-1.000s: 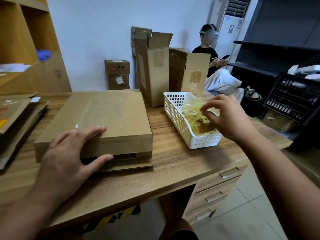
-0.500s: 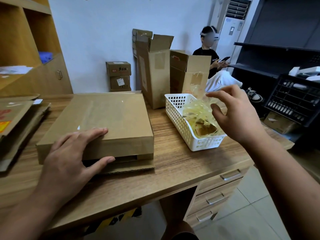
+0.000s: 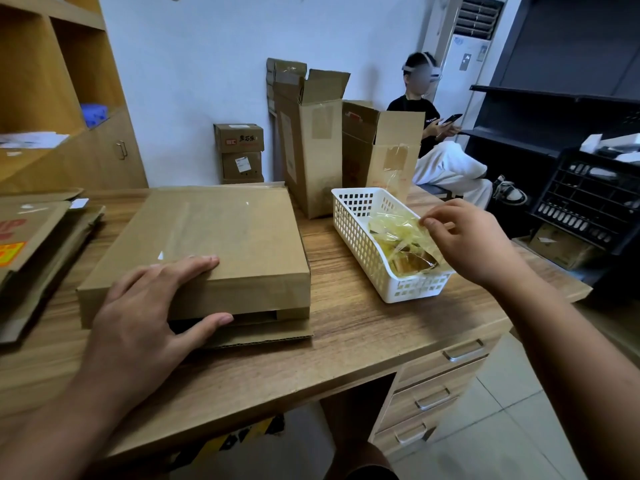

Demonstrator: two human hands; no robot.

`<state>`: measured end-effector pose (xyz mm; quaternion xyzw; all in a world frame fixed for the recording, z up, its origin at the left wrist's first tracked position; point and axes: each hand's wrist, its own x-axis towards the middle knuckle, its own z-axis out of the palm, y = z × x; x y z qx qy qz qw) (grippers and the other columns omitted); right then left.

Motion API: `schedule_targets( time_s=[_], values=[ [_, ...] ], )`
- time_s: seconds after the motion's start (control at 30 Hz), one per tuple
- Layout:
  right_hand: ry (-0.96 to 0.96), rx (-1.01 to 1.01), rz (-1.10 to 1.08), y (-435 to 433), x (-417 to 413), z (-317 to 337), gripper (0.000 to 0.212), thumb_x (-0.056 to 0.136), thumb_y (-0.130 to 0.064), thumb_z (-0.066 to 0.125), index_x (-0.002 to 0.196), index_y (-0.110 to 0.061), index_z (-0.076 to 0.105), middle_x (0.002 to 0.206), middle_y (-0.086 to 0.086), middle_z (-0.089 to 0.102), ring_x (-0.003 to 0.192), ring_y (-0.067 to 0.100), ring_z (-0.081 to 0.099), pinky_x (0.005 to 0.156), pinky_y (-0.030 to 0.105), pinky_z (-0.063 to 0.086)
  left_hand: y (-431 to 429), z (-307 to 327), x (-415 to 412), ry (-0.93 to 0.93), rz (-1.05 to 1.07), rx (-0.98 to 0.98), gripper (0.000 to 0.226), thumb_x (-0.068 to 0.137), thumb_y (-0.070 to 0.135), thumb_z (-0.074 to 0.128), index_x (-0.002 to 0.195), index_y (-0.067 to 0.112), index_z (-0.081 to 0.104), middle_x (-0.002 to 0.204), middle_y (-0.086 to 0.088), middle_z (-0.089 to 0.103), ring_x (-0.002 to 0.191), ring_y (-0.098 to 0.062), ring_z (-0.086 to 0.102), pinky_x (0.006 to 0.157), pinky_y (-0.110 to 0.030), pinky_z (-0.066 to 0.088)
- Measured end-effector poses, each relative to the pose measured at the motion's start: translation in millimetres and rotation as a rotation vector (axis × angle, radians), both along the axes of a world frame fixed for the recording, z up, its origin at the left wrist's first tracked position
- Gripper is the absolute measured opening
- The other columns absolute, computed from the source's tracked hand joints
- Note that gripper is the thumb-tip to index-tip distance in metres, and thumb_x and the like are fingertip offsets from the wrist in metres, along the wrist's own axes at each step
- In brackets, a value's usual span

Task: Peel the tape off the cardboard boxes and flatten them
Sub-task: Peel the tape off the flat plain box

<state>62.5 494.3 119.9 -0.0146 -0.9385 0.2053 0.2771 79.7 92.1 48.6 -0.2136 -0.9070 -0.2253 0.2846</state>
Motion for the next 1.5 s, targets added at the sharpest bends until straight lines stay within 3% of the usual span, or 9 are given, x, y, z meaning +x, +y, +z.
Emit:
schedule_targets(
  time_s=[0.1, 0.27, 0.37, 0.5, 0.7, 0.9, 1.1, 1.33, 1.5],
  values=[
    [0.010, -0.050, -0.042, 0.2, 0.6, 2.2, 0.017, 0.098, -0.027, 0.063, 0.100, -0.015, 0.075, 0.100, -0.003, 0.066, 0.091, 0.014, 0.063, 0.083, 0.031, 0.047, -0.5, -1.0, -0.1, 0.007, -0.001, -0.004, 0.077, 0.075, 0.068, 0.055, 0.140, 0.027, 0.056, 0.128, 0.016, 0.054, 0.118, -0.016, 0.046, 0.096, -0.022, 0.028],
    [0.020, -0.215, -0.084, 1.5, -1.2, 4.9, 0.015, 0.091, -0.030, 0.073, 0.088, -0.016, 0.070, 0.080, -0.008, 0.069, 0.078, 0.002, 0.064, 0.062, 0.023, 0.048, -0.3, -0.6, -0.2, -0.004, 0.000, -0.011, 0.076, 0.076, 0.068, 0.055, 0.139, 0.026, 0.056, 0.130, 0.008, 0.061, 0.117, -0.016, 0.047, 0.096, -0.021, 0.026],
    [0.049, -0.296, -0.075, 1.7, -1.3, 4.8, 0.016, 0.088, -0.026, 0.077, 0.089, -0.015, 0.067, 0.082, -0.006, 0.070, 0.079, 0.008, 0.067, 0.068, 0.028, 0.053, 0.1, 0.3, 0.1, -0.016, 0.000, -0.014, 0.077, 0.076, 0.068, 0.055, 0.140, 0.027, 0.055, 0.131, 0.006, 0.061, 0.116, -0.016, 0.047, 0.095, -0.021, 0.026],
    [0.076, -0.347, -0.039, 0.0, 1.0, 4.1, 0.022, 0.086, -0.020, 0.079, 0.095, -0.016, 0.060, 0.089, -0.004, 0.068, 0.083, 0.009, 0.065, 0.073, 0.025, 0.053, -1.1, -0.5, -0.5, -0.021, -0.002, -0.018, 0.077, 0.076, 0.069, 0.055, 0.141, 0.028, 0.054, 0.132, 0.009, 0.059, 0.118, -0.016, 0.048, 0.097, -0.024, 0.028],
    [0.072, -0.236, -0.069, -1.2, 4.2, 6.5, 0.022, 0.090, -0.025, 0.075, 0.109, -0.018, 0.067, 0.094, -0.008, 0.069, 0.089, 0.008, 0.066, 0.080, 0.026, 0.052, 1.2, 0.8, 0.9, 0.030, -0.012, 0.001, 0.075, 0.076, 0.066, 0.056, 0.138, 0.024, 0.057, 0.126, 0.017, 0.053, 0.116, -0.015, 0.047, 0.095, -0.022, 0.028],
    [0.141, -0.100, -0.053, -7.5, 7.9, 11.2, 0.040, 0.097, -0.017, 0.062, 0.137, -0.017, 0.058, 0.107, -0.002, 0.064, 0.095, 0.011, 0.062, 0.085, 0.023, 0.048, 0.7, -0.1, 0.2, 0.026, -0.016, 0.000, 0.075, 0.076, 0.066, 0.056, 0.138, 0.024, 0.057, 0.126, 0.011, 0.059, 0.115, -0.017, 0.047, 0.094, -0.021, 0.027],
    [0.259, -0.098, -0.027, -16.5, 15.8, 17.0, 0.032, 0.098, -0.013, 0.057, 0.129, -0.015, 0.065, 0.121, 0.000, 0.063, 0.108, 0.008, 0.059, 0.099, 0.028, 0.048, 0.3, -0.8, -2.1, 0.031, -0.018, 0.002, 0.074, 0.076, 0.067, 0.056, 0.138, 0.025, 0.057, 0.130, 0.007, 0.063, 0.115, -0.014, 0.051, 0.100, -0.022, 0.028],
    [0.304, -0.130, 0.211, -62.4, 35.1, -10.7, 0.029, 0.094, -0.005, 0.059, 0.118, -0.017, 0.068, 0.114, -0.005, 0.065, 0.105, 0.008, 0.062, 0.093, 0.028, 0.050, -0.7, -1.6, -2.8, 0.052, -0.024, -0.022, 0.074, 0.077, 0.066, 0.057, 0.139, 0.025, 0.054, 0.128, 0.002, 0.065, 0.116, -0.013, 0.046, 0.098, -0.020, 0.026],
    [0.179, -0.058, 0.449, -107.4, 43.1, -48.5, 0.039, 0.094, -0.018, 0.061, 0.133, -0.017, 0.061, 0.132, -0.004, 0.055, 0.125, 0.010, 0.053, 0.107, 0.024, 0.040, -2.4, -3.6, -6.0, 0.115, -0.084, -0.080, 0.067, 0.084, 0.061, 0.059, 0.140, 0.025, 0.055, 0.141, 0.007, 0.058, 0.133, -0.006, 0.047, 0.113, -0.028, 0.027]
  ],
)
